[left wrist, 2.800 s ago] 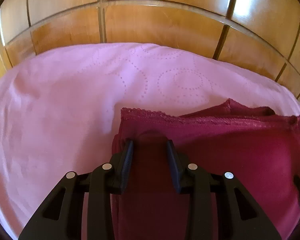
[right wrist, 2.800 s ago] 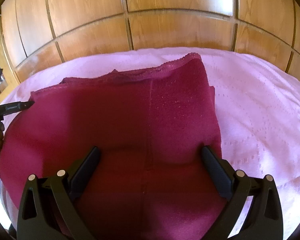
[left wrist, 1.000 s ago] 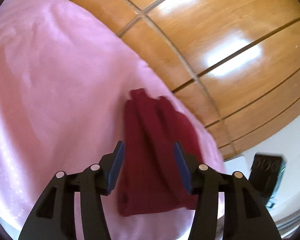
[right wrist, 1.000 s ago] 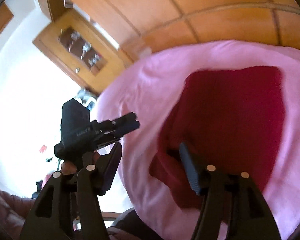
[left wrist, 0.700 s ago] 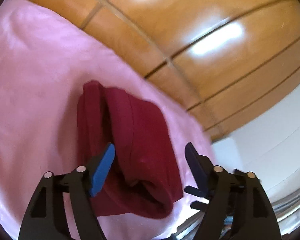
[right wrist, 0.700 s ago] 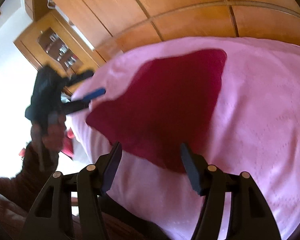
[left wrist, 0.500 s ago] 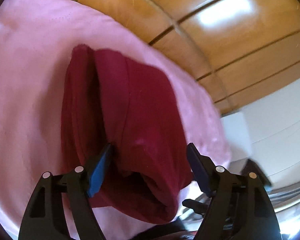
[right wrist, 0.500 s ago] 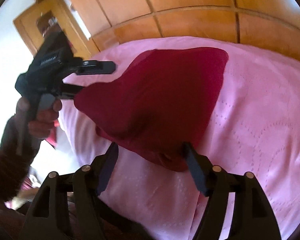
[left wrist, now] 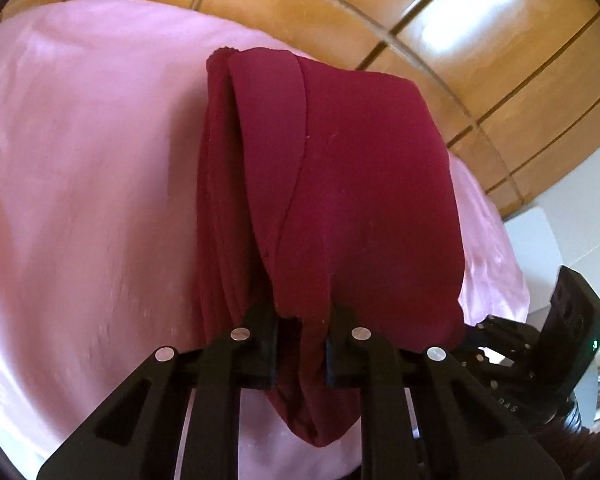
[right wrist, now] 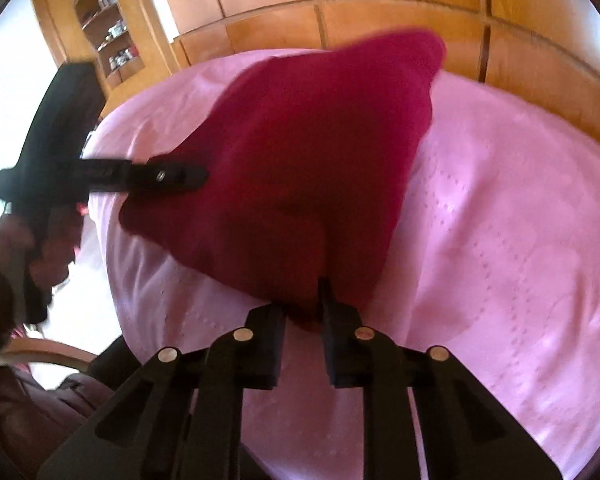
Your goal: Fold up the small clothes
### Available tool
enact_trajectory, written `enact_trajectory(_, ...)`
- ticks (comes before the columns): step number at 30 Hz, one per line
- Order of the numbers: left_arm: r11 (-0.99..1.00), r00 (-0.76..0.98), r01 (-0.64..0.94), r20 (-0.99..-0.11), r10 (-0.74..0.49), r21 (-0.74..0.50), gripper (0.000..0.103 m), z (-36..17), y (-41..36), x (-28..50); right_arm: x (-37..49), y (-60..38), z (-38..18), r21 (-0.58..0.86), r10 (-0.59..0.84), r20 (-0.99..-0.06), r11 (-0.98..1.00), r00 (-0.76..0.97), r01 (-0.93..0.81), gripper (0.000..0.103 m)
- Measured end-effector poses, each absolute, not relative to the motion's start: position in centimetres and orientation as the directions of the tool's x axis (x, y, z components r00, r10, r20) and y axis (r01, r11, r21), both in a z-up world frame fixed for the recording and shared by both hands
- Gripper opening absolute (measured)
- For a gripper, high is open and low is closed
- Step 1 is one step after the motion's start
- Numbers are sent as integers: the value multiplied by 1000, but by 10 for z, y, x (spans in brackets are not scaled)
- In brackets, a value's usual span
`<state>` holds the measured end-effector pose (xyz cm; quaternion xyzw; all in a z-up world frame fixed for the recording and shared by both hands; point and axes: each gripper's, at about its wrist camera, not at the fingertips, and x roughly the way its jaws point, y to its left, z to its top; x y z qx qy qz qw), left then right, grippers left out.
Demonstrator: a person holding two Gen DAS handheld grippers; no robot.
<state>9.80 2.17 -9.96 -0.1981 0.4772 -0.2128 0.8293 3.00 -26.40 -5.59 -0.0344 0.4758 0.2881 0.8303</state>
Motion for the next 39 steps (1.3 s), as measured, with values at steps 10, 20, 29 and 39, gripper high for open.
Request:
enact_trajectory(10,869,604,82,-669,-432,-487,77,-53,38,118,50,-310,-28,461,621,-711,765,329,-449,90)
enact_trajectory(20,861,500,137,-716,-487,-490,59,-97,29,146,146,-316,-45,632,678,-632,731,375,-258,73)
enact_trajectory(29,744,485,237,-587,-648,-625,27,-97,42,142,161,-288,-41,557,644,-672,765,365,-323,32)
enact_trajectory(39,660,469,421,-473,-746,-622,27,-36,-55,198,178,-363,38,391,509,-612,860,605,-328,31)
